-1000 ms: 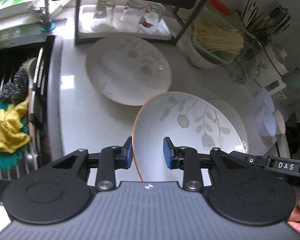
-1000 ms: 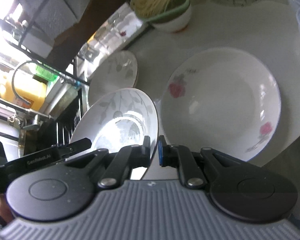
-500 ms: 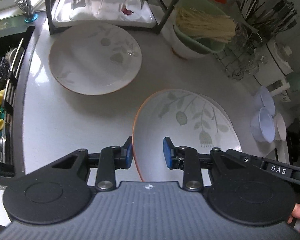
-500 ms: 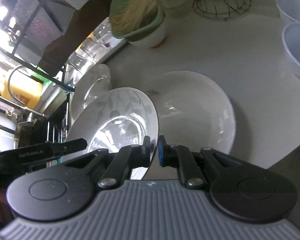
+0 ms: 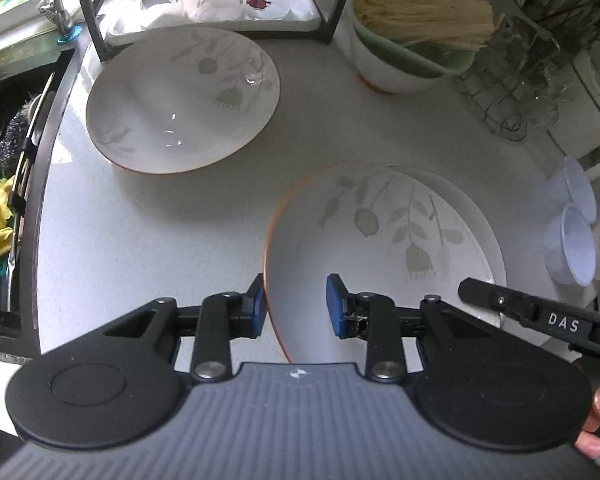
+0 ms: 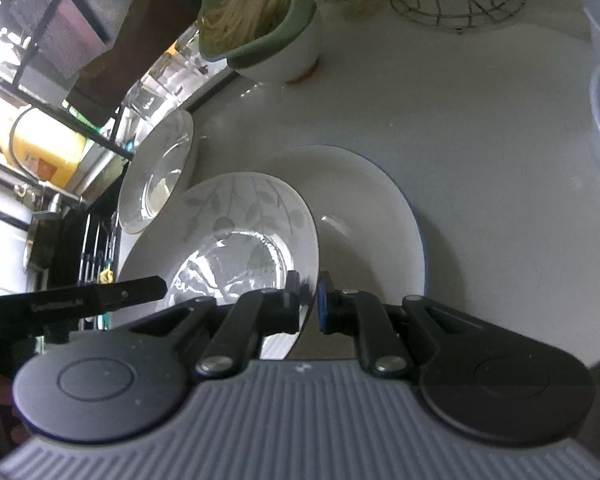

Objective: Organize plates and bowls

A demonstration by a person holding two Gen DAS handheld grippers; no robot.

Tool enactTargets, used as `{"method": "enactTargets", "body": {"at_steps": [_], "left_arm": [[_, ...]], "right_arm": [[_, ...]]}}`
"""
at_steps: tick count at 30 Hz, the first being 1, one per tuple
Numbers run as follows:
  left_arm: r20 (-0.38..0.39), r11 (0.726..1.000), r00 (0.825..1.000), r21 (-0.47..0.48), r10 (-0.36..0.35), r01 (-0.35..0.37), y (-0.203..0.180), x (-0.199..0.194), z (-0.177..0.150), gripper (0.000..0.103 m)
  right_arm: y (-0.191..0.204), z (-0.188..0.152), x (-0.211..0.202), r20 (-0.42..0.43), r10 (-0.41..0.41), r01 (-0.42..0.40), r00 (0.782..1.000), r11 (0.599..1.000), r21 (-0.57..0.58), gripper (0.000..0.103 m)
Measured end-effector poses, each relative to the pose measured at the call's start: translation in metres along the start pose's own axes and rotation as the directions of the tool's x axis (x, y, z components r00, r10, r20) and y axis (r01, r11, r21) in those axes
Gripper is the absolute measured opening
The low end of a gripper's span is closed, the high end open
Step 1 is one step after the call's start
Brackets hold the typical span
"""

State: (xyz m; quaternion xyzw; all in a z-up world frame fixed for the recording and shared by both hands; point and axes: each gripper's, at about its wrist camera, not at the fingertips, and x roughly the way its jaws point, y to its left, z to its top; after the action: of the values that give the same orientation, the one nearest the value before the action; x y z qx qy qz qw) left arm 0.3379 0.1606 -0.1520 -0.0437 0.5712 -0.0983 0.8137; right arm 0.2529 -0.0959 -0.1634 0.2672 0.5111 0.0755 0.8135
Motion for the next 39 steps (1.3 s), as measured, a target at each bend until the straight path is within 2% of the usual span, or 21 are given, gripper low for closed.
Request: {"method": "enactTargets", "body": {"at_steps": [14, 18, 23, 32, 39], "left_arm": [[-0.048, 0.994, 0.994, 0.068, 0.094, -0.091, -0.028, 0.031, 0.0, 0.035], [-0.066, 0.993, 0.993, 0.071, 0.097, -0.093, -0.034, 0.041, 0.0, 0.036], [-0.055, 0.983, 0.988, 0.12, 0.144, -0.137, -0.046, 0.048, 0.001, 0.036], [-0.026, 0.993, 0.993, 0.053, 0.112, -0.11, -0.038, 0.041, 0.013, 0.036], [0.012, 0.998, 0.998, 0.003, 0.06, -0.06, -0.036, 0.019, 0.016, 0.036]], "right_arm": [[-0.019, 0.005, 0.009, -0.001, -0.024, 0.023, 1.0, 0.998, -0.051, 0.014], [-0.02, 0.007, 0.008, 0.022, -0.051, 0.053, 0.998, 0.995, -0.081, 0.014], [-0.011, 0.01, 0.008, 0.074, -0.115, 0.127, 0.991, 0.976, -0.176, 0.015], [-0.01, 0.015, 0.011, 0.108, -0.143, 0.161, 0.984, 0.97, -0.181, 0.015], [-0.009, 0.014, -0.011, 0.177, -0.169, 0.197, 0.97, 0.967, -0.16, 0.015]]}}
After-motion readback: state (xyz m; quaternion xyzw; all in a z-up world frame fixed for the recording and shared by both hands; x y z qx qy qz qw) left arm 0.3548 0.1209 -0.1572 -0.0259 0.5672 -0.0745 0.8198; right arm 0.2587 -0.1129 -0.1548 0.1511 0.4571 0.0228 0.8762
